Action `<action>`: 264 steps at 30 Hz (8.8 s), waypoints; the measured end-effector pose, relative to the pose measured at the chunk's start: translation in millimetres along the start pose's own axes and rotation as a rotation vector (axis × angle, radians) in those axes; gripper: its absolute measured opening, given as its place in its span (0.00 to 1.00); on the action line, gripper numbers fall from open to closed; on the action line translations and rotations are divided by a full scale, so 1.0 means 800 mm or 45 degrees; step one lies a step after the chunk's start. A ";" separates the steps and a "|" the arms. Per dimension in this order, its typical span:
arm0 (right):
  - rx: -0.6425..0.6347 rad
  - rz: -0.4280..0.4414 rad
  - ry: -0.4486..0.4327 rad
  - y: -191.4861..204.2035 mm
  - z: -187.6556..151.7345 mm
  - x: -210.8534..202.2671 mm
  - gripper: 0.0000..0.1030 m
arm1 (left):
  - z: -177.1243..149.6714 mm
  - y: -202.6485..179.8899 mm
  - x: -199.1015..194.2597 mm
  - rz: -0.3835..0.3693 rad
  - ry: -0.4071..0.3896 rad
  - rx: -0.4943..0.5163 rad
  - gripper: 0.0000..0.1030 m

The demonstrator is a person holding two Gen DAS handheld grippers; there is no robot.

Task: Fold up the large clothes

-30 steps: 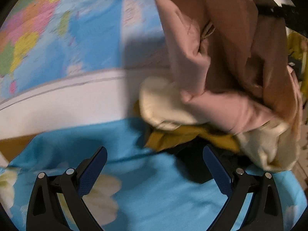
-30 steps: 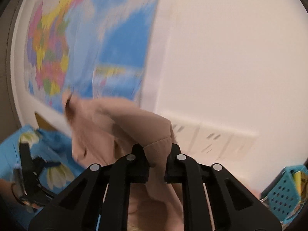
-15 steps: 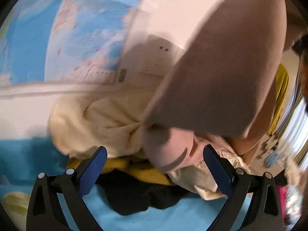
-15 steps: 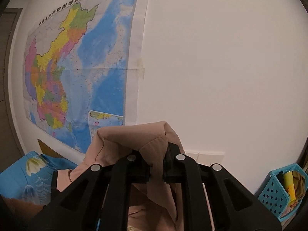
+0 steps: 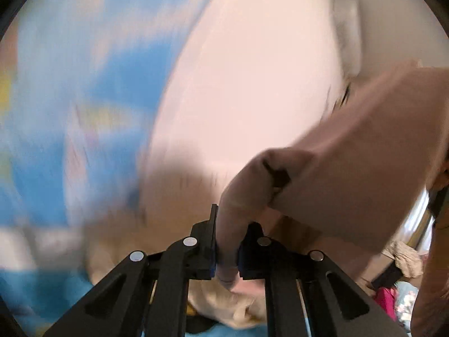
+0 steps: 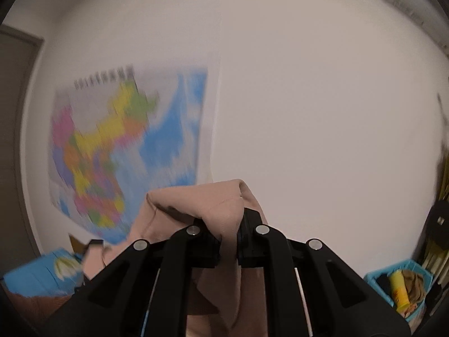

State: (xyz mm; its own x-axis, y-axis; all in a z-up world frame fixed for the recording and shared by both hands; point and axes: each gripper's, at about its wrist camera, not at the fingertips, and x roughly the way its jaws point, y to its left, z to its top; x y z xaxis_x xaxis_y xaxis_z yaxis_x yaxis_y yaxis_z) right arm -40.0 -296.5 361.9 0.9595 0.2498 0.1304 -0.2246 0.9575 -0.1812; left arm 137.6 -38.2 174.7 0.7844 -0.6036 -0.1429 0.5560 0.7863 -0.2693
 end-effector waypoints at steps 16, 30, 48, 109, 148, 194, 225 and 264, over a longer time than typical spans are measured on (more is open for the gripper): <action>0.178 0.465 0.028 0.113 -0.007 -0.160 0.08 | 0.021 -0.190 -0.299 0.849 -0.439 0.375 0.09; 0.511 0.689 0.682 0.194 -0.204 0.139 0.09 | -0.030 0.022 -0.258 1.382 0.123 0.036 0.09; 0.836 0.421 1.413 0.201 -0.514 0.377 0.11 | -0.165 0.390 -0.122 1.191 0.599 -0.608 0.11; 0.443 0.078 1.293 0.121 -0.524 0.053 0.01 | -0.255 0.235 -0.303 1.670 0.589 -0.402 0.40; 0.647 0.590 1.137 0.205 -0.490 -0.098 0.53 | -0.336 0.081 -0.262 1.060 0.597 -0.380 0.64; 0.709 0.874 1.022 0.271 -0.406 0.161 0.38 | -0.273 0.098 -0.148 0.477 0.536 -0.311 0.80; 0.569 0.514 1.273 0.194 -0.505 0.251 0.02 | -0.280 0.154 -0.179 0.869 0.738 -0.245 0.64; 0.084 0.671 1.243 0.365 -0.510 0.227 0.49 | -0.261 0.228 -0.144 1.052 0.813 -0.126 0.63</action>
State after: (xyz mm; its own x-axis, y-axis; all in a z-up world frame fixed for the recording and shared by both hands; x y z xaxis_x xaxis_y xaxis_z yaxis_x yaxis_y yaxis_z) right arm 138.0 -30.3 -65.4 0.4566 0.4346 -0.7763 -0.6246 0.7779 0.0680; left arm 91.3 147.2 -56.8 0.6027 0.1360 -0.7863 -0.1340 0.9886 0.0682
